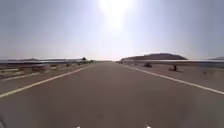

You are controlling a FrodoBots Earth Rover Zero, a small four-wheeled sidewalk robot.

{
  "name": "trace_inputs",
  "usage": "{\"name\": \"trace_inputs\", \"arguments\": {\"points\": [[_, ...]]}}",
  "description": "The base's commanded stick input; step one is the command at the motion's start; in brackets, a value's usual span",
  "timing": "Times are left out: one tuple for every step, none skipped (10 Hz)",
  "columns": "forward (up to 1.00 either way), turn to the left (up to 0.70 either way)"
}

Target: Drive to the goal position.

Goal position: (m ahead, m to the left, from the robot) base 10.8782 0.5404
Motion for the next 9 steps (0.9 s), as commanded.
{"name": "trace_inputs", "arguments": {"points": [[0.70, 0.00], [0.70, 0.00], [0.70, 0.00], [0.70, 0.00], [0.70, 0.00], [0.70, 0.00], [0.70, 0.00], [0.70, 0.00], [0.70, 0.00]]}}
